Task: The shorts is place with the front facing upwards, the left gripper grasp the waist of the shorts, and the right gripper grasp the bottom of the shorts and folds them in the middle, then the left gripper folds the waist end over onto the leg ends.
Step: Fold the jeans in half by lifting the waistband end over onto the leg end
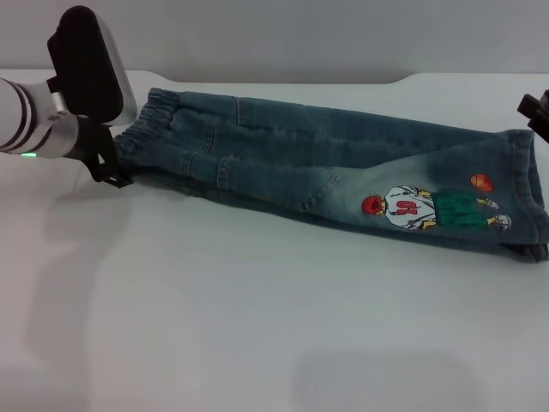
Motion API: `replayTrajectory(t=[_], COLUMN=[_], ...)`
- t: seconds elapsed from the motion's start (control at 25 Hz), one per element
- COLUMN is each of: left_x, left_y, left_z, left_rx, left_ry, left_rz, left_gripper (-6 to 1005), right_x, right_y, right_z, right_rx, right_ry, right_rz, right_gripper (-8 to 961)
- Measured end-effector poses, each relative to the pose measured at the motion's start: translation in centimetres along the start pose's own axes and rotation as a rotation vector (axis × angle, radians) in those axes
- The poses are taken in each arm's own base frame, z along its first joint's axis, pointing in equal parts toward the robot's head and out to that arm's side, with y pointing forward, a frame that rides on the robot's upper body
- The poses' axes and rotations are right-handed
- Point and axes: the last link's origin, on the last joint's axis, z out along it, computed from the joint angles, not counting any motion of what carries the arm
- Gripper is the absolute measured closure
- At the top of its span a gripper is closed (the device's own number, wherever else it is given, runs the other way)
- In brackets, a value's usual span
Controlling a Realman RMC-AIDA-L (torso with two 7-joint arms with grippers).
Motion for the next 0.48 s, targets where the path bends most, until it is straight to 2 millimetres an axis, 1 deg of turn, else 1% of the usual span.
replayTrajectory(t=[0.44, 0.48], left_x=[-0.19, -0.2], left_y=[0.35, 0.37], left_z=[0.42, 0.45], left_rx=[0.02, 0.02], left_ry=[-0.005, -0.005], left_rz=[0.011, 0.012], left_gripper=[177, 216], right_x=[-0.04, -0.03], right_y=[0.0, 0.02], right_z=[0.04, 0.04], right_rx=[-0.001, -0.001], right_ry=[-0.001, -0.001], right_rz=[0.0, 0.0], right_gripper=[571, 571])
